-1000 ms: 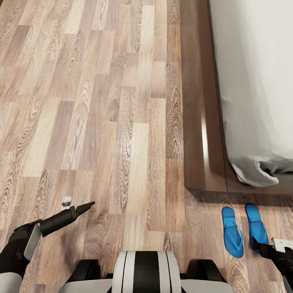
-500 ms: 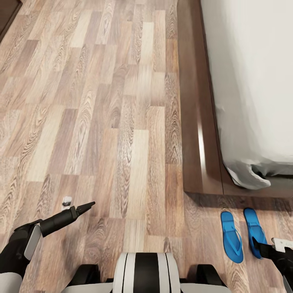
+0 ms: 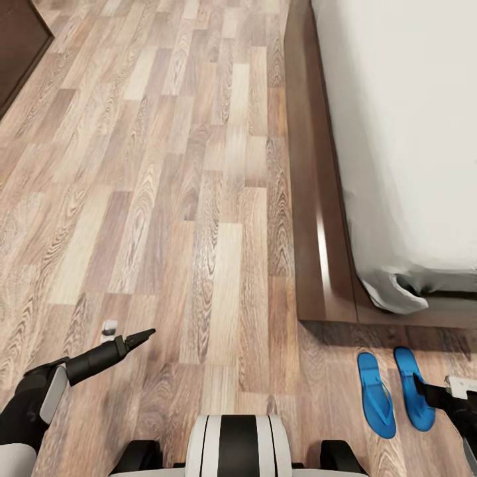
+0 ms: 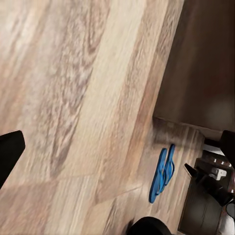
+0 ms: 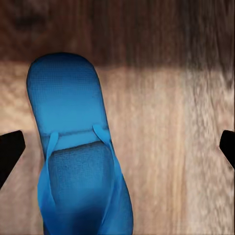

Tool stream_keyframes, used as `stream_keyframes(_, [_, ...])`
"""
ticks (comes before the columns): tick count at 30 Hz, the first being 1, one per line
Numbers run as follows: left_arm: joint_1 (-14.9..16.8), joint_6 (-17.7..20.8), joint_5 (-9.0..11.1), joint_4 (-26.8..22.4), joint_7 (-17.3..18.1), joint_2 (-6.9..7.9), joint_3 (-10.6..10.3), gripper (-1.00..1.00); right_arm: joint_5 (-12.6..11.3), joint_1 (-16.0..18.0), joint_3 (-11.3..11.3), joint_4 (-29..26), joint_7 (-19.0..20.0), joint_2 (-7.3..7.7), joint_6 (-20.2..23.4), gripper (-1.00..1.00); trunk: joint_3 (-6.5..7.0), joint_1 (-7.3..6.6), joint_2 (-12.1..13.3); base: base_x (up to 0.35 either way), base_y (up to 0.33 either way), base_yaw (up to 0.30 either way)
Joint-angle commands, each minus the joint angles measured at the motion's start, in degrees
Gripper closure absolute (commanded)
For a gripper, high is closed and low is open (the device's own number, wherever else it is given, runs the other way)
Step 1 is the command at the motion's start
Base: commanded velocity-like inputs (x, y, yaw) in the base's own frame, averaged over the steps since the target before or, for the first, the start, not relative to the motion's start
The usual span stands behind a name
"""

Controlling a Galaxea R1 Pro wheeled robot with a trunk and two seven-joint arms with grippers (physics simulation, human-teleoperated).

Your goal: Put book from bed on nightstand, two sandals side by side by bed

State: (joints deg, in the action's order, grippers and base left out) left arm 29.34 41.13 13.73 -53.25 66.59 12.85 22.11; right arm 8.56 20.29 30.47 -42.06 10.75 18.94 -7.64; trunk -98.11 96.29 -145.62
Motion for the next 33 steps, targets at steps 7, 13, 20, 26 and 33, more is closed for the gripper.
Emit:
stream_keyframes(7, [0.0,0.2,-0.1,2.4,-0.5,-1.12,0.0,-1.0,-6.0,-0.4,0.7,-9.4,6.2,0.12,7.3,-1.0,1.53,-0.19,0.1,0.0,0.0,0.0])
stream_keyframes(13, [-0.3,-3.6,-2.6,9.9,-3.1,-1.22,0.2,-1.0,-17.6,-0.5,1.2,-6.6,26.1,1.16,19.7,-1.0,2.86,-0.34,0.2,0.0,0.0,0.0])
stream_keyframes(20, [-0.5,-20.7,-3.2,29.8,-3.4,2.35,0.3,-1.0,-18.5,-0.6,1.1,12.7,36.5,6.04,20.5,-1.0,4.41,-0.52,0.3,0.0,0.0,0.0])
stream_keyframes(26, [-0.5,-32.9,-3.2,41.3,-3.2,4.83,0.4,-1.0,-18.7,-0.6,1.1,23.6,43.5,7.51,20.3,-1.0,5.74,-0.68,0.3,0.0,0.0,0.0])
stream_keyframes(33, [-0.5,-33.8,-3.2,42.6,-3.4,4.91,0.3,-1.0,-18.7,-0.6,1.0,24.3,44.2,7.6,20.1,-1.0,7.29,-0.86,0.4,0.0,0.0,0.0])
